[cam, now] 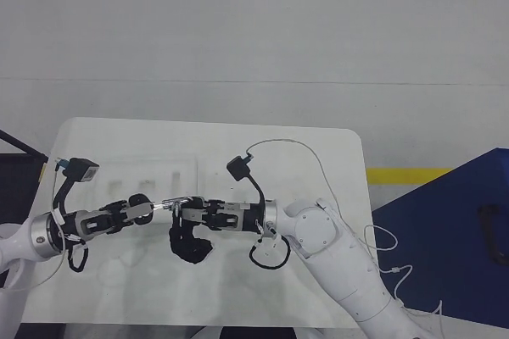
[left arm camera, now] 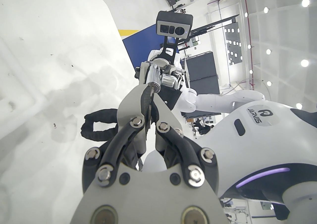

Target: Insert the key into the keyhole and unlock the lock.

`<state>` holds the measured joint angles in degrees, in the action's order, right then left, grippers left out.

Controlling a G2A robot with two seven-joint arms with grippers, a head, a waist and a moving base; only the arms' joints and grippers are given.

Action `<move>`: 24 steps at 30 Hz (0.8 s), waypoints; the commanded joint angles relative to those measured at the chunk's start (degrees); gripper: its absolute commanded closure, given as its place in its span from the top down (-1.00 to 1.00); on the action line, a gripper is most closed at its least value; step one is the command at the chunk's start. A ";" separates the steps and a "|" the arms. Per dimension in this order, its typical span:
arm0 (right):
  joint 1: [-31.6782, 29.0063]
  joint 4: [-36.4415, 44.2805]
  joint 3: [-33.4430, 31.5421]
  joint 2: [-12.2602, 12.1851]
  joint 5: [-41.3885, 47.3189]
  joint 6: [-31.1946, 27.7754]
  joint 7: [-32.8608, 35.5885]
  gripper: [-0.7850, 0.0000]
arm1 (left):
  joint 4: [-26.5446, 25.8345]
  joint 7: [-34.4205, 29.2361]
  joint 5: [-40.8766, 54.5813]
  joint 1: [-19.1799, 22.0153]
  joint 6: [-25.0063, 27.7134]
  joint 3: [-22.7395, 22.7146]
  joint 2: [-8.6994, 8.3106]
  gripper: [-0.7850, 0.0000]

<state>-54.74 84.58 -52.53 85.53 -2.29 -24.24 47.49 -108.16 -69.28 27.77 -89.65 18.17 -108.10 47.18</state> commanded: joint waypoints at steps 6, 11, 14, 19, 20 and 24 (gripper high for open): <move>-0.76 1.59 0.49 -0.49 -2.44 1.62 0.50 -1.00 | -0.95 -0.18 -1.28 -1.67 1.27 -0.82 0.00 -1.00; -0.75 1.60 0.85 -0.65 -2.28 1.99 0.67 -1.00 | -1.34 -1.12 -1.38 -2.59 1.95 -1.59 -0.06 -0.32; -0.68 1.70 0.83 -0.77 -1.80 2.09 0.77 -1.00 | -1.36 -1.58 -0.03 -2.99 1.93 -2.09 -0.07 1.00; -0.55 1.64 0.21 -1.01 0.32 2.09 1.19 -1.00 | 0.15 -1.20 1.84 -3.11 2.81 -3.92 -0.06 1.00; -0.51 1.56 0.06 -1.06 0.77 2.12 1.34 -1.00 | 0.51 -1.02 2.49 -3.13 2.81 -4.18 -0.05 1.00; -0.21 1.24 -0.11 -1.22 2.28 2.39 2.18 -1.00 | 2.26 -0.97 4.89 -3.17 4.78 -5.02 0.06 1.00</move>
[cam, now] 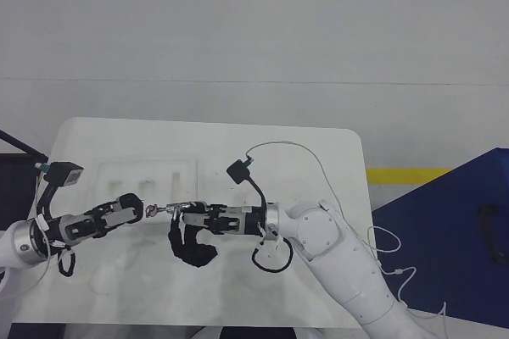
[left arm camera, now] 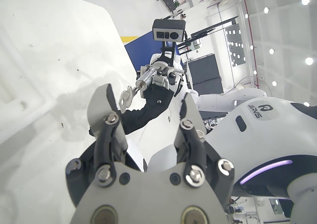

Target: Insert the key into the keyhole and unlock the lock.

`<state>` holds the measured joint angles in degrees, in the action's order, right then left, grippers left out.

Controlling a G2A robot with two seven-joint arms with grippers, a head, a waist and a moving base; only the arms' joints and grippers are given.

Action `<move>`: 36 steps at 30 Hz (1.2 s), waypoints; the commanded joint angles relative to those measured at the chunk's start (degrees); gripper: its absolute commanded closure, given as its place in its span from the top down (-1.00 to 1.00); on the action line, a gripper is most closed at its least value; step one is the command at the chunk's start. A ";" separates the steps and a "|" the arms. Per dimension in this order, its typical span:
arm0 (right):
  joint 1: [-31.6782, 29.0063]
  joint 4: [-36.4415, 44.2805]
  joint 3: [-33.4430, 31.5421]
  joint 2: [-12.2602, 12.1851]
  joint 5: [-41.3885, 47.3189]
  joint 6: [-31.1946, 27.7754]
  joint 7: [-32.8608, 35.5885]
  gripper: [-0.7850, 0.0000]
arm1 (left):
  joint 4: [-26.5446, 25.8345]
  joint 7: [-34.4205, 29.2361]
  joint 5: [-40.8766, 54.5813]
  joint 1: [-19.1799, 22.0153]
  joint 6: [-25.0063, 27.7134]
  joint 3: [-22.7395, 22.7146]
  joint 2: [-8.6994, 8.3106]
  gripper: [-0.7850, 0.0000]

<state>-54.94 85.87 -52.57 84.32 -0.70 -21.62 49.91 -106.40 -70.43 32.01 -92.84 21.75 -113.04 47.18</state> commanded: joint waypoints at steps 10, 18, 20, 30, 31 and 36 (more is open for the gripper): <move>-1.32 0.71 -0.18 -0.04 5.80 0.25 -0.69 -1.00 | -0.12 0.22 1.19 0.03 2.30 0.26 0.15 1.00; -0.67 -1.03 -0.72 -0.24 12.59 -0.90 2.58 -1.00 | 3.50 -6.75 10.90 1.05 -2.52 1.64 0.01 0.30; -0.47 -1.21 -0.17 -0.16 13.46 -0.93 2.94 -1.00 | 3.76 -7.34 10.42 1.53 -2.32 2.08 -0.01 0.09; 0.59 -1.80 1.52 -0.05 13.10 -0.84 2.90 -1.00 | 3.60 -8.53 7.64 2.69 -2.89 3.74 -0.12 -0.51; 0.67 -1.86 1.61 -0.06 13.03 -0.79 2.91 -1.00 | 3.62 -8.63 7.81 2.71 -2.91 3.71 -0.12 -0.62; 1.09 -1.86 2.27 -0.07 12.70 -0.54 3.27 -1.00 | 3.53 -9.08 7.84 2.77 -2.83 3.53 -0.13 -1.00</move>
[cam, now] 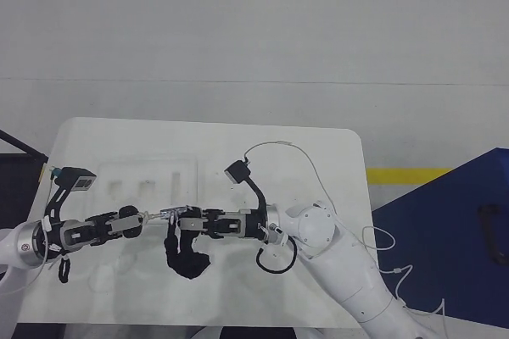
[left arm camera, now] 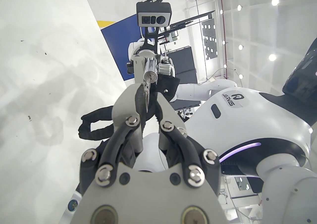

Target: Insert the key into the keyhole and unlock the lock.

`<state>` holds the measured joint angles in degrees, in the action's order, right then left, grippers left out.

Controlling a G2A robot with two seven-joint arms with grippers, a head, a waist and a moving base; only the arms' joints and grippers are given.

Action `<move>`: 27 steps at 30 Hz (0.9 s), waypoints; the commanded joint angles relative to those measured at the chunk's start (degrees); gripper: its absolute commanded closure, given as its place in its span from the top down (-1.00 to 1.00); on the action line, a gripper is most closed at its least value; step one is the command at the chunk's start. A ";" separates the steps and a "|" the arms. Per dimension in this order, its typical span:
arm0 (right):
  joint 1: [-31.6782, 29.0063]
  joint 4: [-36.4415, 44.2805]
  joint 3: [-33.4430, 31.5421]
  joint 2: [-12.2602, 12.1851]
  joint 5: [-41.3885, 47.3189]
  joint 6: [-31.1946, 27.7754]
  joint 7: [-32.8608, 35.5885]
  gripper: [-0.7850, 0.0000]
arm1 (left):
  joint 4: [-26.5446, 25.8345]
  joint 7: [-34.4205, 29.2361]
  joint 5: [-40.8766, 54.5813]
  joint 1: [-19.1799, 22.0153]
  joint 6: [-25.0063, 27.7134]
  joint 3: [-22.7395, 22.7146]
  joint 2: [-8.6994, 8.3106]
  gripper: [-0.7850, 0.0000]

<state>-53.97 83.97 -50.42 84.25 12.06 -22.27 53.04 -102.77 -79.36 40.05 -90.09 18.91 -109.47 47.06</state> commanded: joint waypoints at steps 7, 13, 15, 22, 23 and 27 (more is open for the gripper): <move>0.58 0.05 0.66 -0.20 -0.95 0.57 1.33 -1.00 | -1.49 -1.50 -2.14 -0.23 0.44 -0.14 -0.13 -1.00; 0.60 0.05 0.61 -0.43 -1.14 0.75 1.81 -1.00 | -2.68 -2.14 -2.70 -0.71 0.23 -0.17 -0.19 -1.00; 0.68 0.03 0.51 -0.55 -1.42 1.36 2.15 -1.00 | -3.02 -2.85 -2.79 -0.64 0.18 -0.17 -0.25 -1.00; 0.83 0.12 0.22 -0.64 -2.02 1.49 1.84 -1.00 | -3.20 -3.17 -3.19 -0.54 0.10 -0.35 -0.31 -1.00; 0.83 0.12 0.22 -0.64 -2.02 1.49 1.84 -1.00 | -3.20 -3.17 -3.19 -0.54 0.10 -0.35 -0.31 -1.00; 0.83 0.12 0.22 -0.64 -2.02 1.49 1.84 -1.00 | -3.20 -3.17 -3.19 -0.54 0.10 -0.35 -0.31 -1.00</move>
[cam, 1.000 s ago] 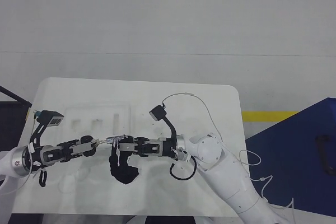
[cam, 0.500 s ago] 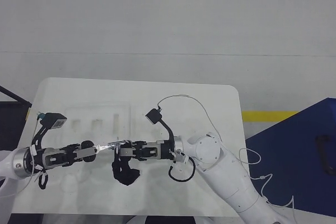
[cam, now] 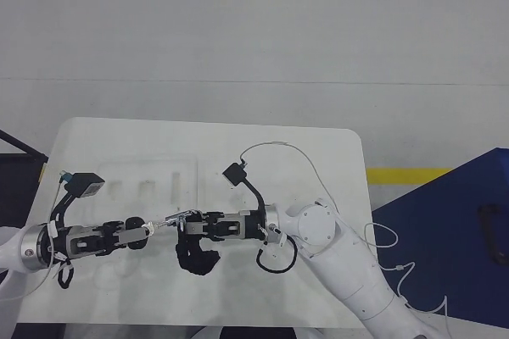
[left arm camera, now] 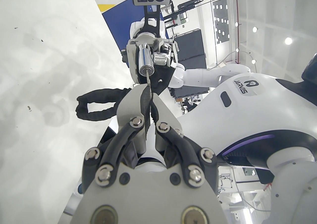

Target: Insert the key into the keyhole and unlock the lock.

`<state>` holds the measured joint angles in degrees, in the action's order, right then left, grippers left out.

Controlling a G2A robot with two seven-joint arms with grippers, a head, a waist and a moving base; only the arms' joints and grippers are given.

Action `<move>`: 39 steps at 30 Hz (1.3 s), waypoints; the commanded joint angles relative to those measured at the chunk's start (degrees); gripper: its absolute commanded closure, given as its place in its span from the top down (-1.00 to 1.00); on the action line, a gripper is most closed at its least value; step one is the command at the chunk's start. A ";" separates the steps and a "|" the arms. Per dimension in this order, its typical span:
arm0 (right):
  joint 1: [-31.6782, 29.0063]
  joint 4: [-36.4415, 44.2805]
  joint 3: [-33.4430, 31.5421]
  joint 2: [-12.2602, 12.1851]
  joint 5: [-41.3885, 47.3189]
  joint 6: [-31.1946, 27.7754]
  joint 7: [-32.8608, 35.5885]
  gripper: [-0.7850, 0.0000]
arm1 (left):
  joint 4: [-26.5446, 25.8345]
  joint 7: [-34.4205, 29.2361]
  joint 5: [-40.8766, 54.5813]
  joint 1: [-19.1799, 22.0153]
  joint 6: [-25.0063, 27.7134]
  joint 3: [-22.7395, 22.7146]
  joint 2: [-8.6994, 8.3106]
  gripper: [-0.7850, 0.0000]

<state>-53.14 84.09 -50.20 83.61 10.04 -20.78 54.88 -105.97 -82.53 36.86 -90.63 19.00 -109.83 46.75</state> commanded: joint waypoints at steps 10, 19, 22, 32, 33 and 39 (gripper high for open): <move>-0.60 2.61 0.82 -0.40 -3.49 1.32 -0.04 -1.00 | -3.09 1.77 -1.99 -1.48 0.37 -0.48 0.05 -1.00; -0.82 3.52 0.84 -0.71 -4.43 1.62 -0.83 -1.00 | -5.56 5.05 -8.94 -2.58 7.81 -1.86 0.14 -1.00; -0.99 3.73 0.47 -0.85 -3.64 1.63 -0.85 -1.00 | -7.72 9.80 -13.08 -3.98 12.55 -2.19 0.26 -1.00; -0.97 3.26 0.34 -1.08 -1.37 1.47 -0.46 -1.00 | -12.46 26.03 -30.99 -10.27 28.78 -3.74 -0.07 -1.00; -0.93 3.22 0.36 -1.10 -1.30 1.45 -0.43 -1.00 | -12.42 26.65 -31.56 -10.52 29.41 -3.73 -0.08 -1.00; -0.93 3.22 0.36 -1.10 -1.30 1.45 -0.43 -1.00 | -12.42 26.65 -31.56 -10.52 29.41 -3.73 -0.08 -1.00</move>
<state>-54.06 87.31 -49.85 82.51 8.74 -19.33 54.45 -118.39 -55.90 5.32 -101.15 48.39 -113.56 46.67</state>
